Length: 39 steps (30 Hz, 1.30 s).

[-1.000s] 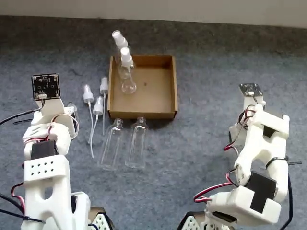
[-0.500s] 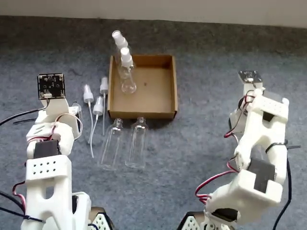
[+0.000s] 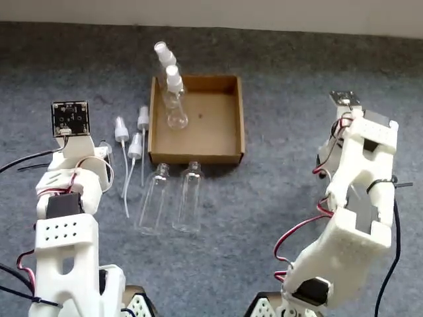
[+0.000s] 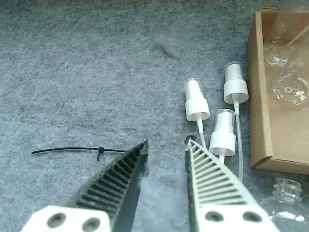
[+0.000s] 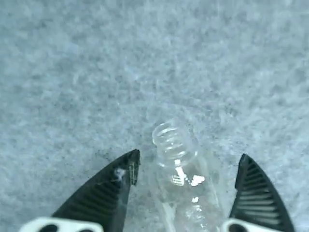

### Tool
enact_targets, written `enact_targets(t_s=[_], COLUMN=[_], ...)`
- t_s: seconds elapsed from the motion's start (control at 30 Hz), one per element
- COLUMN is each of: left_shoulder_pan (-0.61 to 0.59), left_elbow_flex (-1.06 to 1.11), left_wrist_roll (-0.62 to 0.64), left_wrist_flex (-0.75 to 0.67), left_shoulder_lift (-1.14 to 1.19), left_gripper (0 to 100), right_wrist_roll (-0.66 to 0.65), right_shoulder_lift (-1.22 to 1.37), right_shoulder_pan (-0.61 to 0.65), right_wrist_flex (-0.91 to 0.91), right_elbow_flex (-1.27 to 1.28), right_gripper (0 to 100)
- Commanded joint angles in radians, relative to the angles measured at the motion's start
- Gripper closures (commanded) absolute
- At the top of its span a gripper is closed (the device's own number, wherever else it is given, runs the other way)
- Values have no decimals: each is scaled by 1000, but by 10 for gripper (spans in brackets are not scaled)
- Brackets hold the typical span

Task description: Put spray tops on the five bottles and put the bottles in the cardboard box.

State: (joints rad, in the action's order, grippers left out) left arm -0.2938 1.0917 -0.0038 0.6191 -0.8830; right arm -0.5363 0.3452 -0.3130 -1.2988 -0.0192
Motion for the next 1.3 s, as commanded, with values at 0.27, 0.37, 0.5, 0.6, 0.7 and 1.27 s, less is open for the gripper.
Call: enact_targets(t_s=[0.27,0.37,0.5,0.6,0.7,1.27], left_shoulder_pan=[16,16,16,16,16,16], left_elbow_flex=[-2,-2,-2,-2,-2,-2], left_wrist_roll=[5,5,5,5,5,5], left_wrist_flex=[-14,-14,-14,-14,-14,-14], left_shoulder_lift=[-5,-5,-5,-5,-5,-5], left_gripper=[873,873,873,873,873,873], right_wrist_roll=[-138,-140,-157,-204,-207,-301], right_shoulder_lift=[-12,-10,-10,-10,-10,-8], right_shoulder_pan=[-7,-7,-7,-5,-7,-7], right_wrist_flex=[-113,-113,-113,-113,-113,-120], right_elbow_flex=[-62,-61,-58,-56,-56,-51], right_gripper=[728,728,728,728,728,728])
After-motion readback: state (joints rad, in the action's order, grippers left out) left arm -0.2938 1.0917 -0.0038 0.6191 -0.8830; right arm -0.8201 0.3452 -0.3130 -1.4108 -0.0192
